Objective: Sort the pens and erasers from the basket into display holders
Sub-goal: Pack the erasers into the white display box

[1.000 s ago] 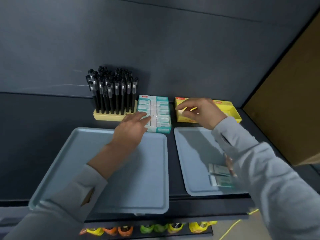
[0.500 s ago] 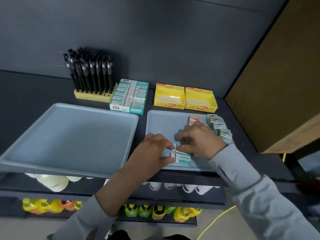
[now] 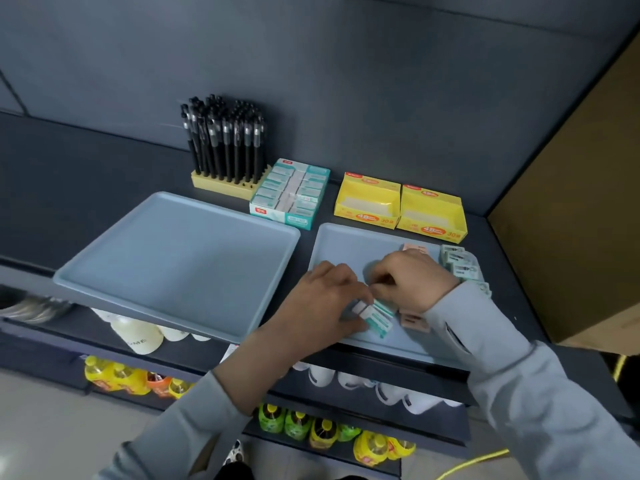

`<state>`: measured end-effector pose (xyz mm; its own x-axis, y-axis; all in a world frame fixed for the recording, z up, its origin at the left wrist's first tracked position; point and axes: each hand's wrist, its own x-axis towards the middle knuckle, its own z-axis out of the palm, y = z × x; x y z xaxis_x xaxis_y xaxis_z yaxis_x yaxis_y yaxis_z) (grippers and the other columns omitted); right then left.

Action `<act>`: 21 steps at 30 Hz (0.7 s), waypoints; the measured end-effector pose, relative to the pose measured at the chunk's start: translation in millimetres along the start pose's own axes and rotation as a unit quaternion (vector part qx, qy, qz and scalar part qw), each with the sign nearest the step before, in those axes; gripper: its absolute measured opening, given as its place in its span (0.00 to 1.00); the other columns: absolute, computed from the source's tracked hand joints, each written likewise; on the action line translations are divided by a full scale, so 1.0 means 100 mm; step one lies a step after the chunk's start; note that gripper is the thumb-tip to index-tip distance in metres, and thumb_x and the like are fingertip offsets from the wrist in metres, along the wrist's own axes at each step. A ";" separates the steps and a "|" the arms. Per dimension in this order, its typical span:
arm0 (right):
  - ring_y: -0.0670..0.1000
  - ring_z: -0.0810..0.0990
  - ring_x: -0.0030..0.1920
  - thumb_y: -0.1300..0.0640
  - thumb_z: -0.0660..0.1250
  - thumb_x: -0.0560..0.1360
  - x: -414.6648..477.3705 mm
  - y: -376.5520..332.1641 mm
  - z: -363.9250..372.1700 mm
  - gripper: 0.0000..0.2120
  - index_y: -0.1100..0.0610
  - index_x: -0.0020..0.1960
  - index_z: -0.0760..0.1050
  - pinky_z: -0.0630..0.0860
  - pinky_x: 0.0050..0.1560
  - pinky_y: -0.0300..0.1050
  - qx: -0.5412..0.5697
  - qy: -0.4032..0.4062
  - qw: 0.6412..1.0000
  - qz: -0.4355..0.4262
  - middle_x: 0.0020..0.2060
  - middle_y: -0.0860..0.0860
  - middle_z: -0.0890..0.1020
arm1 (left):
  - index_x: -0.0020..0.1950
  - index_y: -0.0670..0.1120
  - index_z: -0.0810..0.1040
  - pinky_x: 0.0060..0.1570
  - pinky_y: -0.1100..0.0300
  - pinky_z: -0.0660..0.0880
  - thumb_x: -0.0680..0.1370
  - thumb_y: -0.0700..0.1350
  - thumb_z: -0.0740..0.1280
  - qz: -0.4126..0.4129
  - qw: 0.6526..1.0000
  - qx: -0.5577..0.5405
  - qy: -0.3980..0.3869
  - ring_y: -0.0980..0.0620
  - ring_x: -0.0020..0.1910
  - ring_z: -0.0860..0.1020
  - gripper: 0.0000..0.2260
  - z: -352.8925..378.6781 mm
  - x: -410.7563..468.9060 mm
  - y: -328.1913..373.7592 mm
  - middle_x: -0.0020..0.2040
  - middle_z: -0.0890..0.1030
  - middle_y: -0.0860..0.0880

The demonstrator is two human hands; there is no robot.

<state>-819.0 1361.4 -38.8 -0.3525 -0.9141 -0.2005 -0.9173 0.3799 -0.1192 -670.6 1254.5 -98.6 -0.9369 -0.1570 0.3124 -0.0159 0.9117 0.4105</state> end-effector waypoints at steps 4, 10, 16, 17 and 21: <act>0.49 0.72 0.43 0.49 0.70 0.73 0.04 -0.02 -0.10 0.07 0.52 0.46 0.78 0.71 0.47 0.46 -0.017 -0.047 0.999 -0.002 0.38 0.46 0.77 | 0.53 0.53 0.80 0.53 0.52 0.72 0.69 0.57 0.74 0.024 0.999 0.013 -0.028 0.50 0.51 0.72 0.16 -0.04 0.06 -0.05 0.50 0.73 0.51; 0.52 0.77 0.45 0.47 0.67 0.74 0.16 -0.06 -0.09 0.08 0.52 0.45 0.77 0.74 0.45 0.46 -0.041 -0.045 0.998 0.022 0.42 0.50 0.81 | 0.52 0.48 0.77 0.53 0.56 0.70 0.72 0.53 0.73 -0.038 0.996 0.023 -0.072 0.50 0.51 0.74 0.14 -0.33 0.11 -0.38 0.51 0.79 0.51; 0.54 0.77 0.50 0.52 0.66 0.73 0.35 -0.22 -0.19 0.06 0.52 0.49 0.76 0.71 0.45 0.45 -0.071 -0.062 0.995 0.036 0.47 0.51 0.81 | 0.51 0.51 0.78 0.42 0.66 0.72 0.72 0.48 0.74 -0.188 0.974 -0.107 0.071 0.55 0.43 0.77 0.09 -0.70 0.22 -0.72 0.47 0.79 0.53; 0.54 0.77 0.51 0.52 0.66 0.74 0.42 -0.22 -0.25 0.06 0.51 0.50 0.76 0.70 0.45 0.44 -0.055 -0.042 0.996 0.047 0.48 0.50 0.81 | 0.51 0.50 0.78 0.40 0.70 0.70 0.72 0.46 0.74 -0.214 0.964 -0.123 0.098 0.56 0.40 0.77 0.09 -0.76 0.24 -0.78 0.47 0.79 0.54; 0.56 0.77 0.51 0.53 0.67 0.74 0.88 -0.29 -0.48 0.07 0.52 0.52 0.78 0.73 0.50 0.47 0.005 0.096 0.995 0.022 0.48 0.51 0.81 | 0.55 0.47 0.79 0.34 0.73 0.66 0.75 0.44 0.72 -0.278 0.939 -0.135 0.150 0.63 0.33 0.72 0.10 -0.98 0.28 -1.07 0.38 0.74 0.56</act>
<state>-832.6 1262.9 -6.2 -0.4221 -0.9064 -0.0158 -0.8986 0.4206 -0.1251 -661.3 1115.4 -49.7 -0.6687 -0.7173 0.1961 -0.3467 0.5341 0.7711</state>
